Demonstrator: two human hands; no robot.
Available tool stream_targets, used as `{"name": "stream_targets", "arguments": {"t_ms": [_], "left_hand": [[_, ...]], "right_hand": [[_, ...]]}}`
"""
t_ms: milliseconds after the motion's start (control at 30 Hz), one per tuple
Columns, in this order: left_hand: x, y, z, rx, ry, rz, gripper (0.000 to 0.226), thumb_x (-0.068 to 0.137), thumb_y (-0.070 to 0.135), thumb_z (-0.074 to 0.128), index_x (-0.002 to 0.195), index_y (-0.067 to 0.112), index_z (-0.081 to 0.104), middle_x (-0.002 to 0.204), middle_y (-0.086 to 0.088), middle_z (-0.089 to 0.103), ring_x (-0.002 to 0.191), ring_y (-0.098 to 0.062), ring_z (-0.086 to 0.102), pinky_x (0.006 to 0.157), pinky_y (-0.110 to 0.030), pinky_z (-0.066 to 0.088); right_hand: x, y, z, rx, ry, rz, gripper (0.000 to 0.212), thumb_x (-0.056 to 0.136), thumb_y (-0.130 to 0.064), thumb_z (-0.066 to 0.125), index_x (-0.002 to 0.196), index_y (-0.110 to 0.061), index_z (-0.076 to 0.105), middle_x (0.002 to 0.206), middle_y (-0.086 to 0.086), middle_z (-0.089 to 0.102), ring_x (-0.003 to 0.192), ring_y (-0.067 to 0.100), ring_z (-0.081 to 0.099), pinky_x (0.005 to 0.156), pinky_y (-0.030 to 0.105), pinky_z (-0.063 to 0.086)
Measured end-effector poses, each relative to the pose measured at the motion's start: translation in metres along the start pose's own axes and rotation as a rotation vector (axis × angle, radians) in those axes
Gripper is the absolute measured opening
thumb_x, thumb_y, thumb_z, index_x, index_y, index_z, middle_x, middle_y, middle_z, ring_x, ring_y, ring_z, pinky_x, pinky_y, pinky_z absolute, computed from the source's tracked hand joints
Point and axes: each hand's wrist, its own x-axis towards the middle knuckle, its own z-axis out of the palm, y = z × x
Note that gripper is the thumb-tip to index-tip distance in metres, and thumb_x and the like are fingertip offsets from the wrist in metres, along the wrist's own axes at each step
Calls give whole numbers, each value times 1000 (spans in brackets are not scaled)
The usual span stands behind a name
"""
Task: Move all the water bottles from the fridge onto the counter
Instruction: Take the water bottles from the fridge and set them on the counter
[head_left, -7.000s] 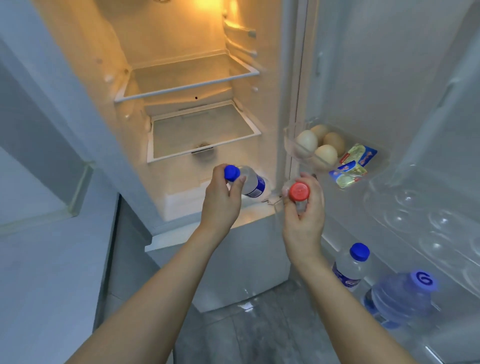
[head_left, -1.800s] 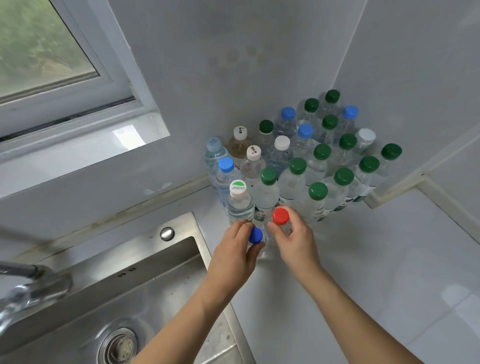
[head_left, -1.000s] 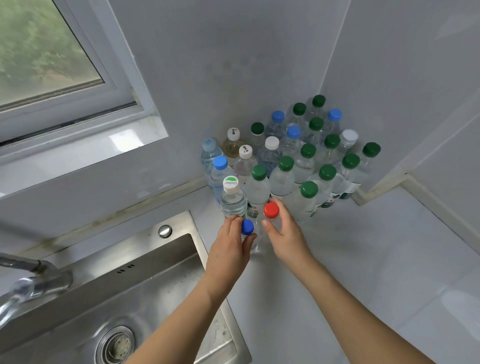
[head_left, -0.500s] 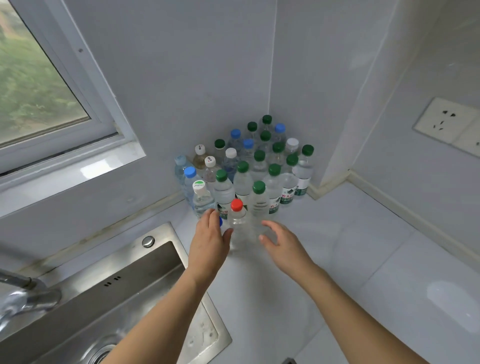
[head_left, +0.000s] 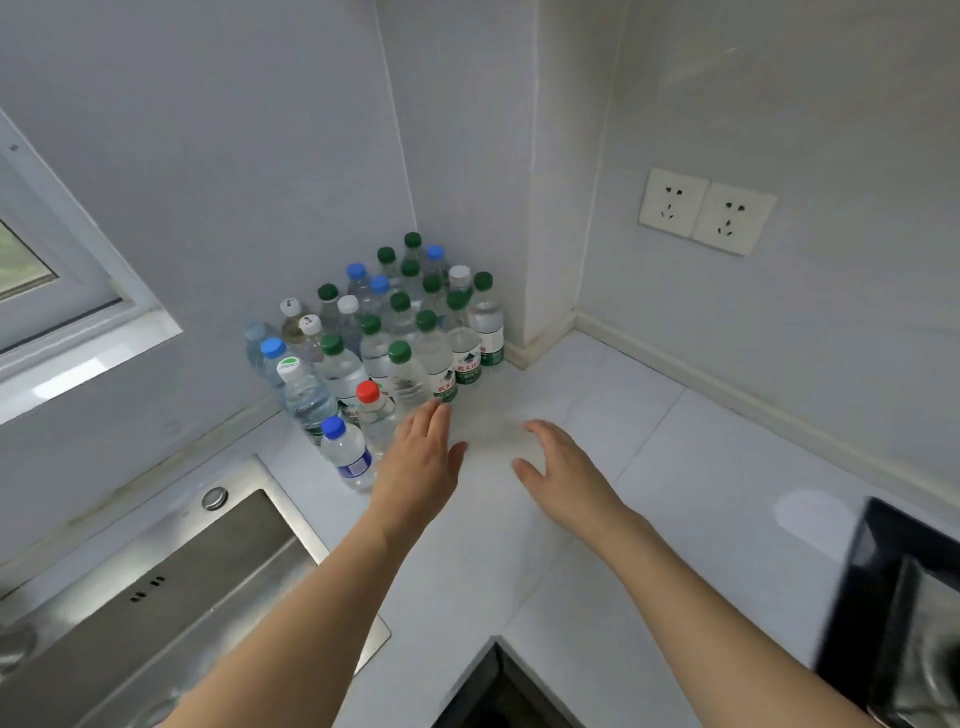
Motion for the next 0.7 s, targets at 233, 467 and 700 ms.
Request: {"name": "stream_targets", "arguments": {"t_ms": [233,467,700], "left_hand": [[14,49,12,-49,-93,205,58,101,34,45,149,7,28,155,-8,29,143,-26,25,115,-32,22],[30,90,38,-126,-217,404,55,102,33,41,150,9,27,157,-5,25,145,-21,20,115,-32,24],[20,152,68,-154,-295,638,56,103,35,39,151,11,25,158,-3,25,146,-18,18,116,-28,21]], "right_hand": [[-43,27,-30,-25,119,136,58,100,-31,48,151,-14,27,158,-2,25,144,12,24,114,22,18],[-84,48,-50,-68,277,342,59,100,-31,48,152,-15,26,159,-2,23,145,12,22,116,24,18],[-151,70,-62,-37,426,548,58,99,-27,51,150,-13,28,156,0,28,143,13,28,110,18,18]]}}
